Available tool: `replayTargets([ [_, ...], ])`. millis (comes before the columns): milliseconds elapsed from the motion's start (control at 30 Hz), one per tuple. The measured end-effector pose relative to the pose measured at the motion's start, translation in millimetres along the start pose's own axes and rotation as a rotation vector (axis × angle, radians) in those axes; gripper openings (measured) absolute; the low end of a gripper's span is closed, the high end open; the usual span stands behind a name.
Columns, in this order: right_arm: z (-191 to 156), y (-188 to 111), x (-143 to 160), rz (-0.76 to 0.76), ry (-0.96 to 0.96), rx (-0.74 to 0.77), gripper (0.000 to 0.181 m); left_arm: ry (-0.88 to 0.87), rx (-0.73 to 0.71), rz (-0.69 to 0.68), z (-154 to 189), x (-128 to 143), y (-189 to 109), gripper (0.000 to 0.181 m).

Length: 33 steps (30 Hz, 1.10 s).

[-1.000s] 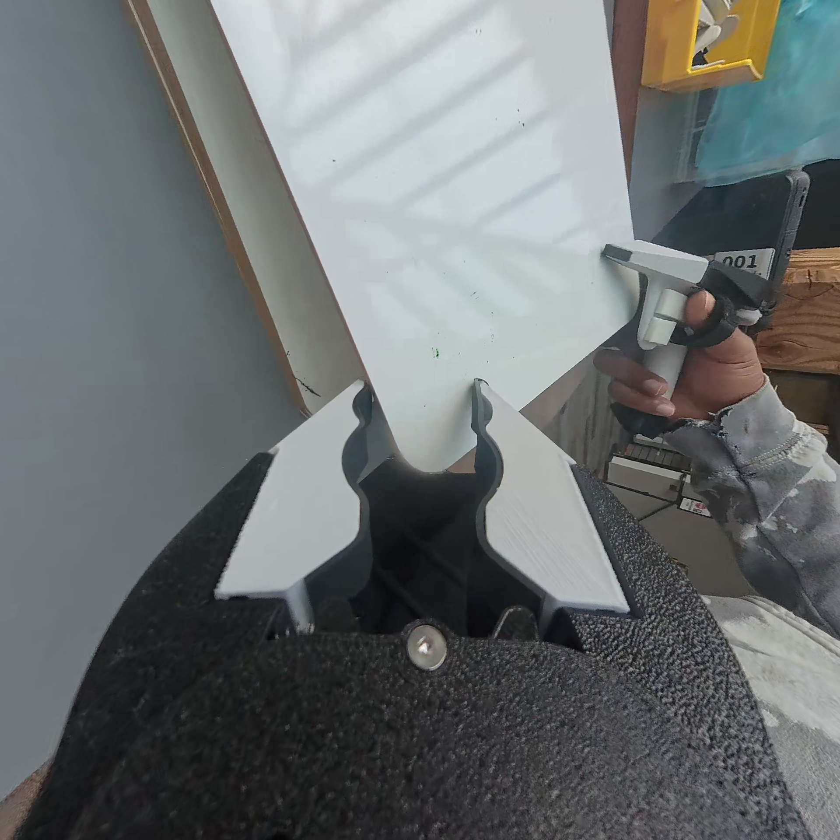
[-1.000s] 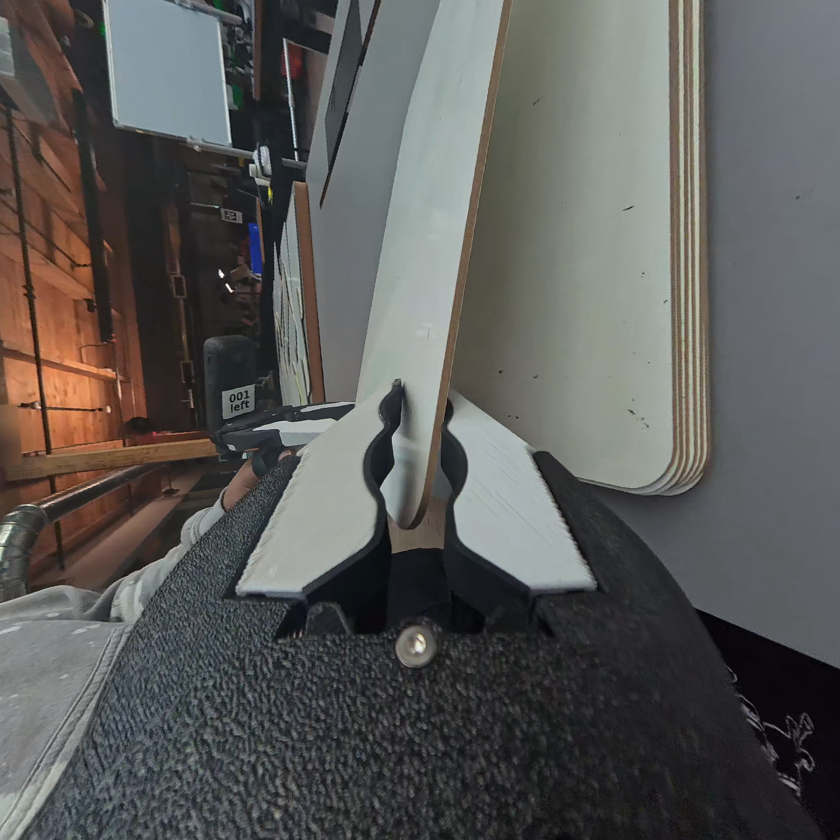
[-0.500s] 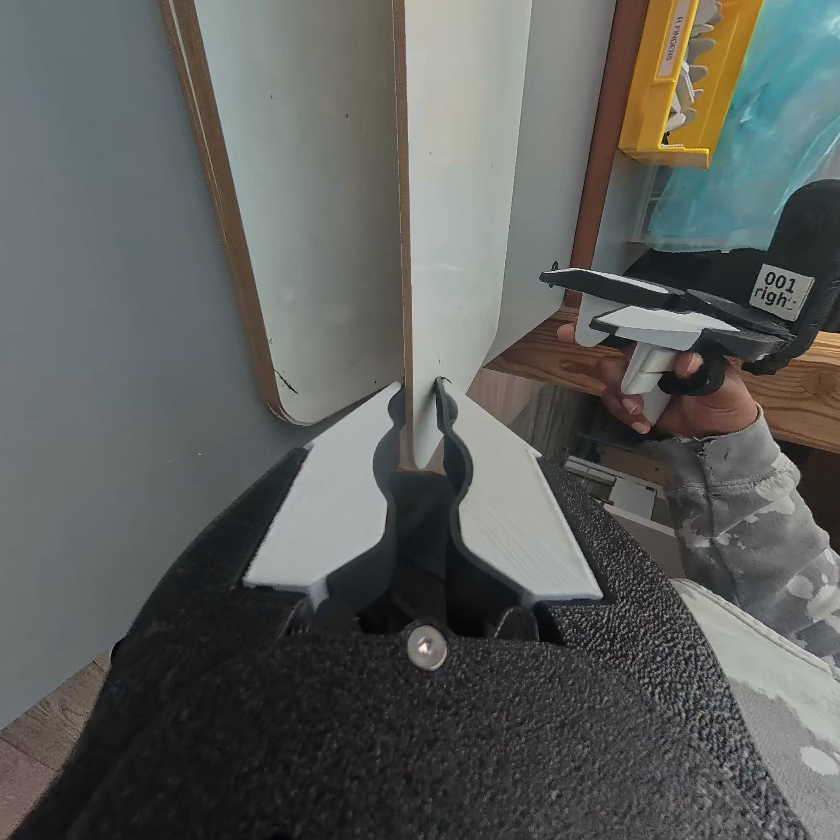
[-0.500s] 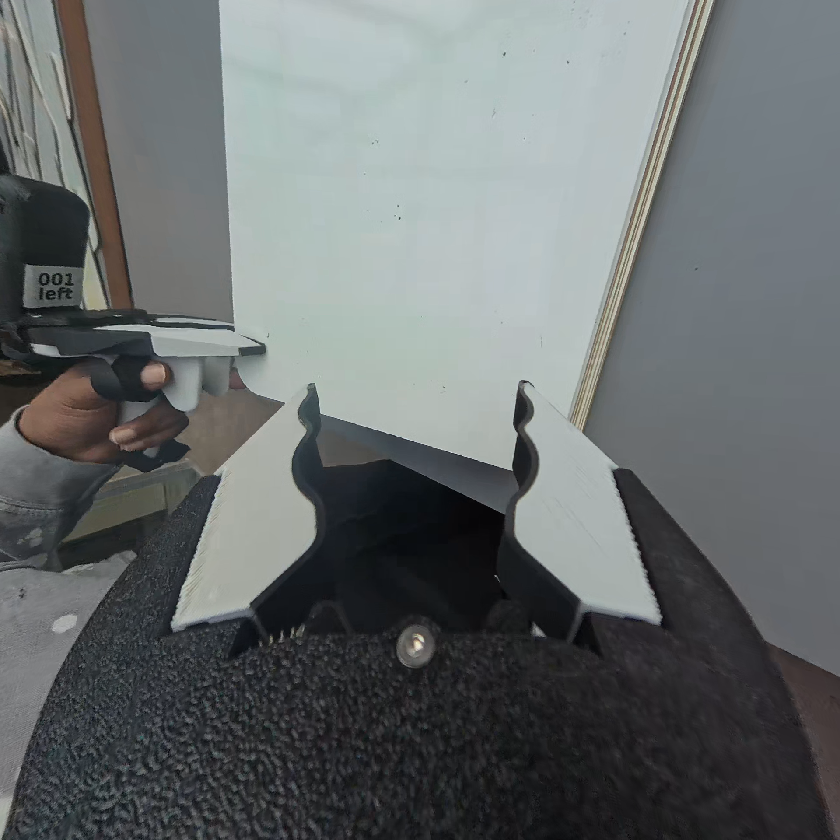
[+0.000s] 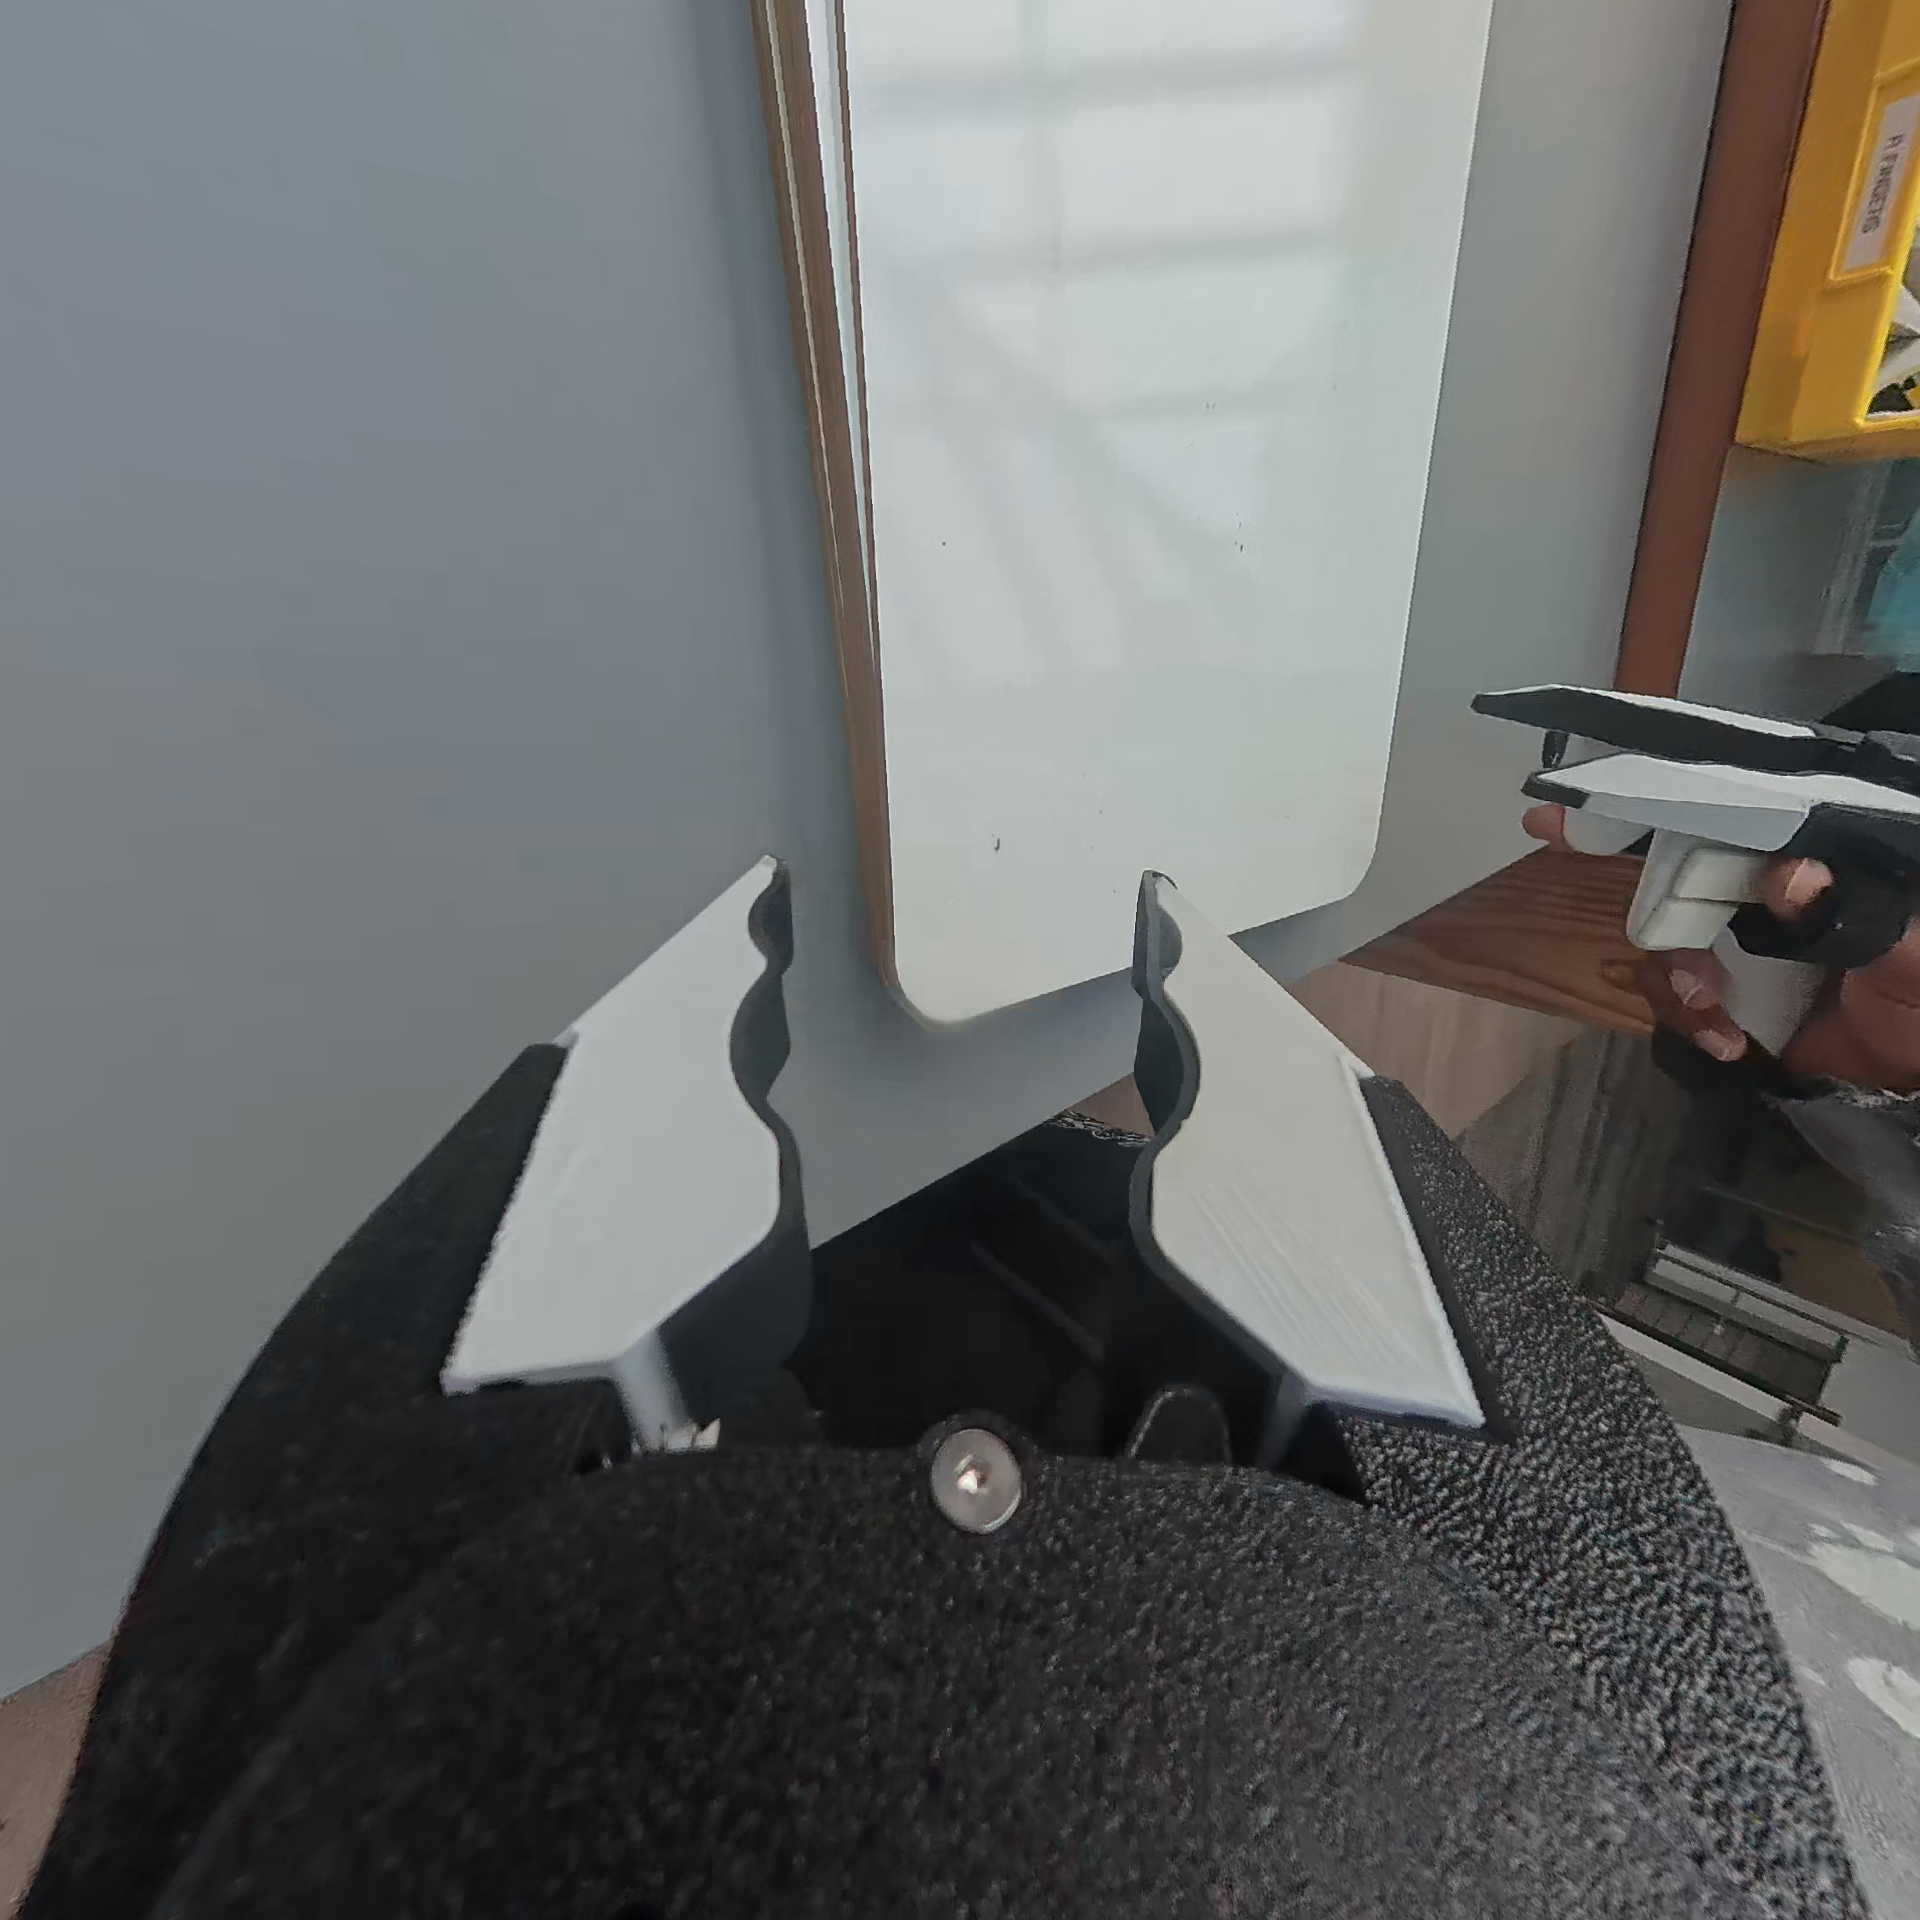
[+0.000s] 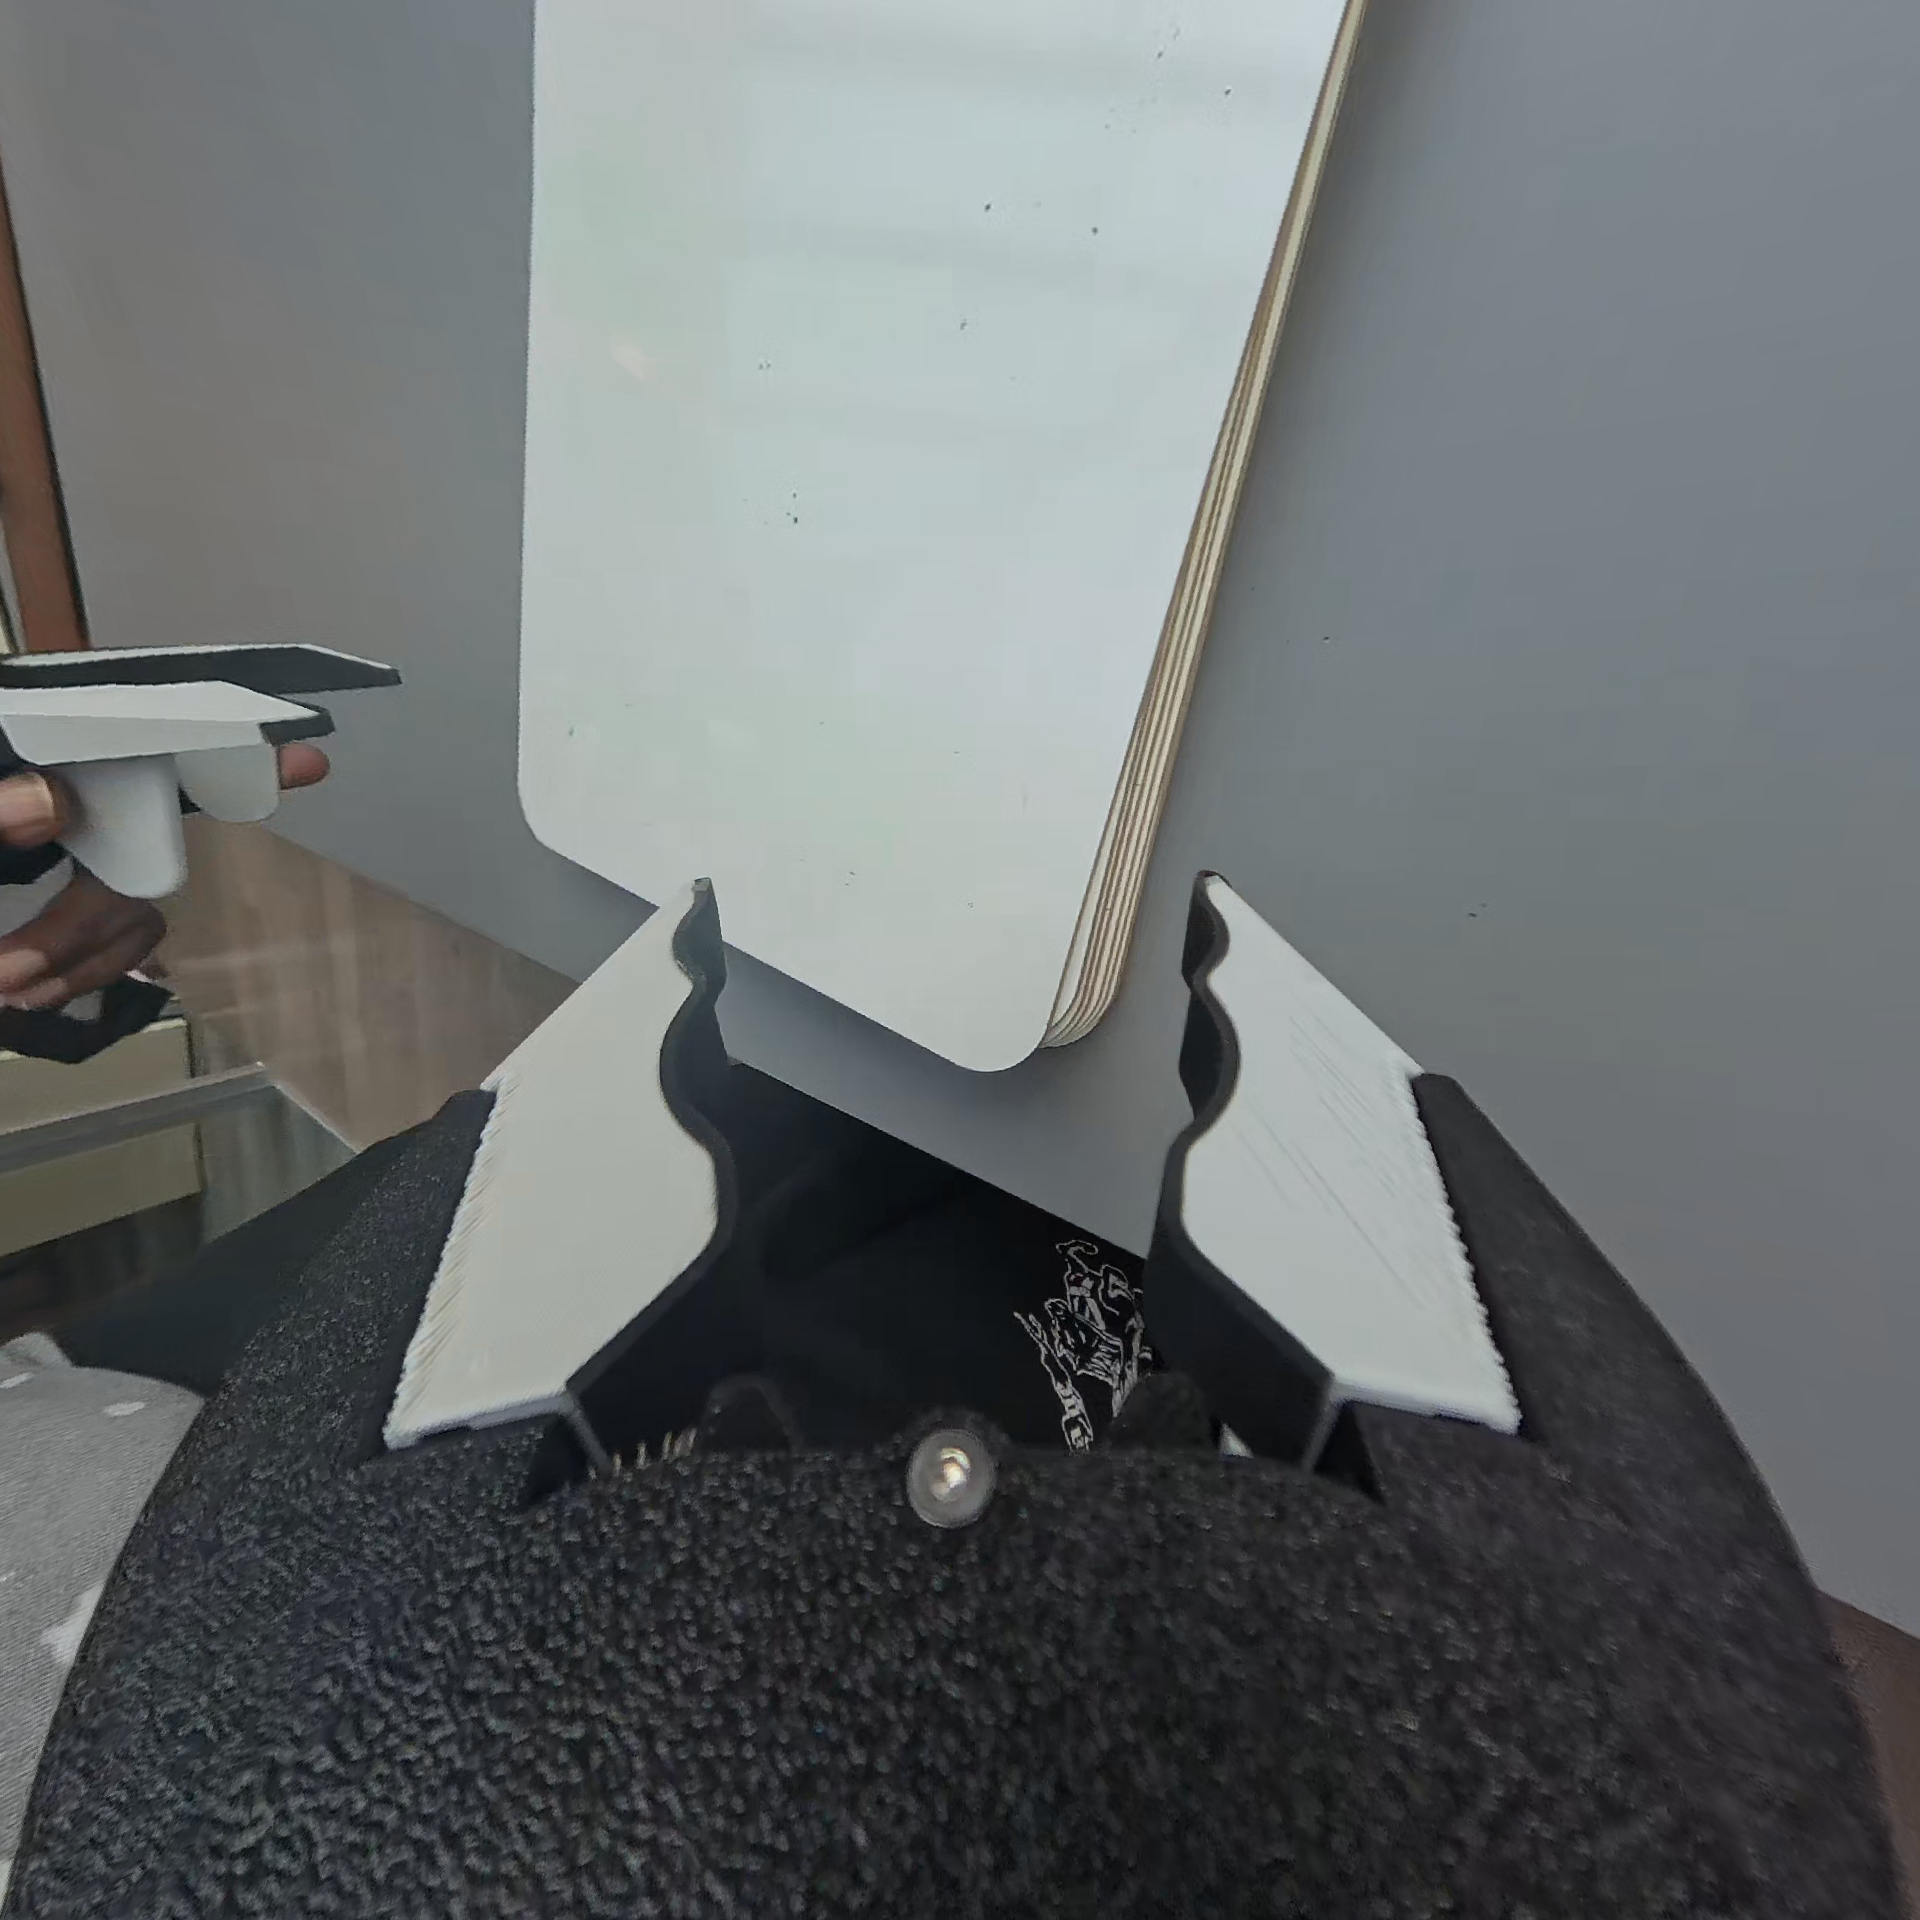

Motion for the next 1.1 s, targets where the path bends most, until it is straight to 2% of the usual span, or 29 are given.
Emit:
replayTargets([
  [100,16,9,-9,-0.018,-0.021,0.069,0.097,0.029,-0.008,0.057,1,-21,15,0.073],
  [233,30,35,-44,-0.039,-0.12,0.159,0.114,0.071,-0.005,0.1,9,-59,44,0.083],
  [400,42,68,-100,-0.036,-0.197,0.153,0.118,0.111,0.002,0.126,27,-108,74,0.087],
  [500,45,81,-124,-0.065,-0.221,0.133,0.118,0.126,-0.016,0.096,35,-126,88,0.089],
  [733,40,93,-146,-0.088,-0.26,0.11,0.119,0.179,-0.061,0.052,48,-129,97,0.094],
  [1000,46,86,-145,-0.051,-0.246,0.098,0.114,0.101,-0.025,0.04,44,-132,89,0.088],
  [1100,53,75,-137,-0.043,-0.214,0.098,0.115,0.06,-0.038,0.048,36,-122,75,0.088],
])
Point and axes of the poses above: each gripper's, where its closed fingertips meet, y out along the fingers, x out of its underside, z = x × y across the jaws, the point moved 10 cm from there along -y, back along the fingers, and after that the axes turned 14 degrees about -y, right-handed, at the moved point
